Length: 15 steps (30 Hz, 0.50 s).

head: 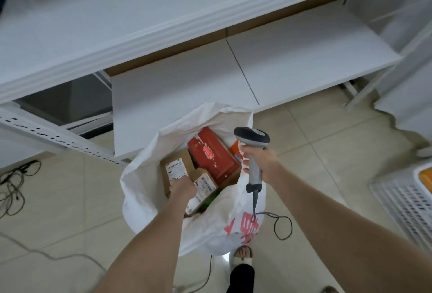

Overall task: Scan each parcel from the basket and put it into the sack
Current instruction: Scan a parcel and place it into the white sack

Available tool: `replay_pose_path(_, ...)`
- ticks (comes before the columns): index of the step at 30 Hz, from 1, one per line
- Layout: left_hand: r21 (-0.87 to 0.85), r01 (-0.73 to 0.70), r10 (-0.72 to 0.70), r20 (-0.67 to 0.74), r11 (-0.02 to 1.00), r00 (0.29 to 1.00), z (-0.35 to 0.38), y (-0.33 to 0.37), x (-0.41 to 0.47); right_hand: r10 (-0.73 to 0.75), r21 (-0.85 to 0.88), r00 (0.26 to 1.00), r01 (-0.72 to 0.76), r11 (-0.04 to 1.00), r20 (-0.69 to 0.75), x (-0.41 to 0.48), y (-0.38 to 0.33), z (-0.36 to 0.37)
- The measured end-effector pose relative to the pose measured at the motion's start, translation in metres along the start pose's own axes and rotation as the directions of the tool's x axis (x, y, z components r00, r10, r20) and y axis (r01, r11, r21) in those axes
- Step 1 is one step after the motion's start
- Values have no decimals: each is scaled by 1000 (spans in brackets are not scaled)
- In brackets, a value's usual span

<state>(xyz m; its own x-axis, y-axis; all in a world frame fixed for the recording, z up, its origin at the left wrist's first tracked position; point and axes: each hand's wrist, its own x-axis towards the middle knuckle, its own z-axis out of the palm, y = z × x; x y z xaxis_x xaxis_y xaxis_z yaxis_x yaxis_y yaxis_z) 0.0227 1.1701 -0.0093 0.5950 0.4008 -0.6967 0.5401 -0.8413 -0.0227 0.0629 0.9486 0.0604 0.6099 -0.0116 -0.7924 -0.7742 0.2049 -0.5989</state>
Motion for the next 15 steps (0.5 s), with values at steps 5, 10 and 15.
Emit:
replay_pose_path(5,-95,-171,157,-141,981,978,-42,65,-35,-53,88,999,53,995,-3,-33,-17,-38)
replay_pose_path(10,-292,-423,351,-268,858,897,-69,180,-112,-166,254,985,172,952,-44,-85,-39,-116)
replay_pose_path(15,-191,-617,557,-287,764,779,-50,302,-219,-198,395,949,284,874,-245,-144,-52,-230)
